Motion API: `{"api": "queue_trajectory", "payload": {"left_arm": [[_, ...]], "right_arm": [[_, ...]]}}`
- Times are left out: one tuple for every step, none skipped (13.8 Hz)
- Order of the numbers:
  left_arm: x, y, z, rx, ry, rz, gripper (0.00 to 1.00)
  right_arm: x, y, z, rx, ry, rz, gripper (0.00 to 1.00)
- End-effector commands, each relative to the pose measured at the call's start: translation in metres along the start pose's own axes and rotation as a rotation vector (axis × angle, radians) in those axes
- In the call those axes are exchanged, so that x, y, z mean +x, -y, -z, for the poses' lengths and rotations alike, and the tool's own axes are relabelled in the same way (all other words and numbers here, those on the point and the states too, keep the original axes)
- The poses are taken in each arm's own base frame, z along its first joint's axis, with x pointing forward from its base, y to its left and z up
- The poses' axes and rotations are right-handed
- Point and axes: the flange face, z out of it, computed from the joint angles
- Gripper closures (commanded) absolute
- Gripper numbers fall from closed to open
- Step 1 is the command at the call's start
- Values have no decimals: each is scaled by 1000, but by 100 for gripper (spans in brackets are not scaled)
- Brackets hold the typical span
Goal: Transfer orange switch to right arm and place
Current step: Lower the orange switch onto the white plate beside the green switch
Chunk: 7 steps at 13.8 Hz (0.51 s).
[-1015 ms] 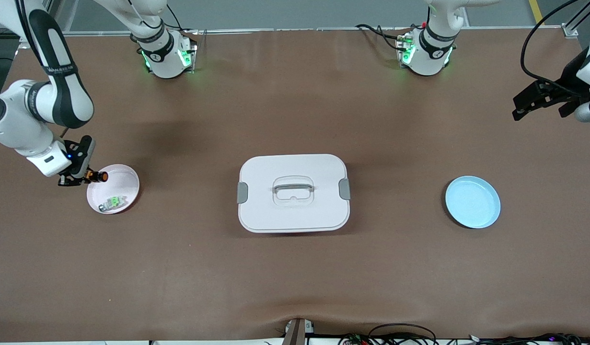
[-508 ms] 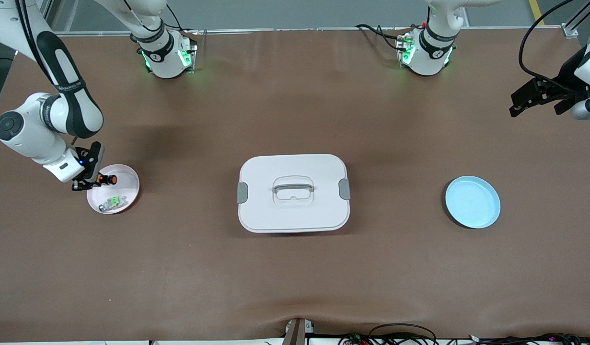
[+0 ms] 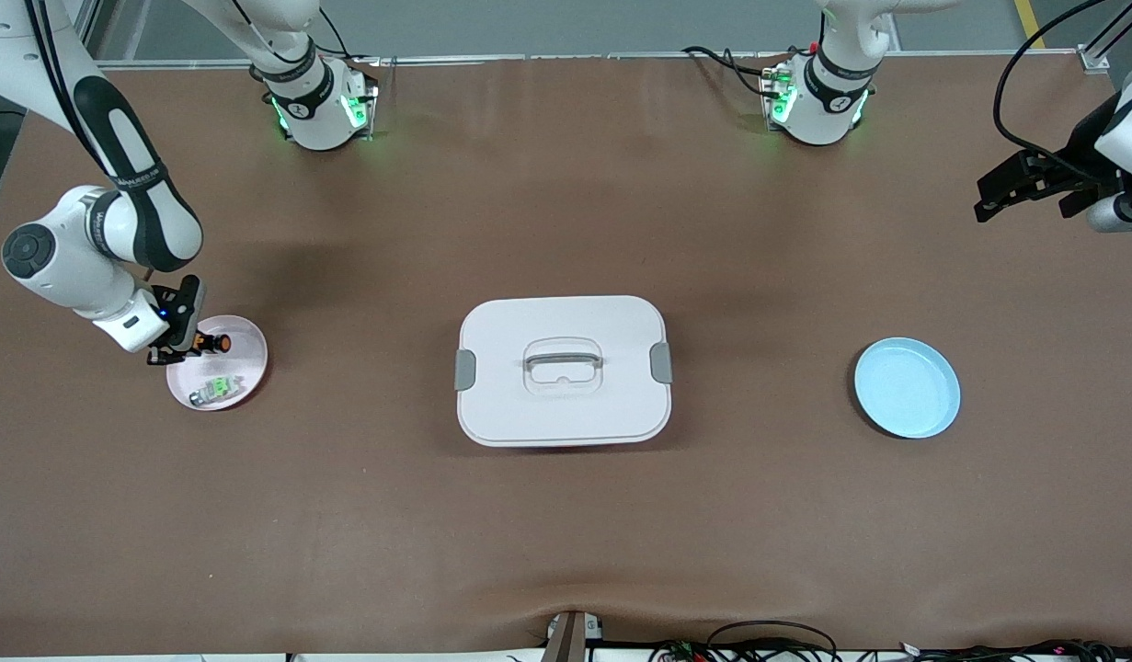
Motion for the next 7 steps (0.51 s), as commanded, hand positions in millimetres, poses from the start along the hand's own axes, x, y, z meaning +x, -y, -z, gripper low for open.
{"api": "queue_trajectory", "payload": {"left_arm": [[0,6,2,-19,-10,-12,0],[1,8,1,-18,-10,-8,0],[1,13,2,-18,-13,-1,0],[2,18,3,-21,-21,8,0],[3,18,6,-22,-38,9,0],[5,18,6,-22,-45,9,0],[5,19,6,-19,-46,10,0]], "right_arm": [[-4,2,-7,5,-2,15,94],[-4,2,-7,5,-2,15,92],[-5,2,-7,5,-2,13,89],[-4,3,-8,8,-3,12,84],[-6,4,-8,8,-4,8,78],[-6,4,-8,8,-4,8,72],[-5,2,-7,3,-3,9,60]]}}
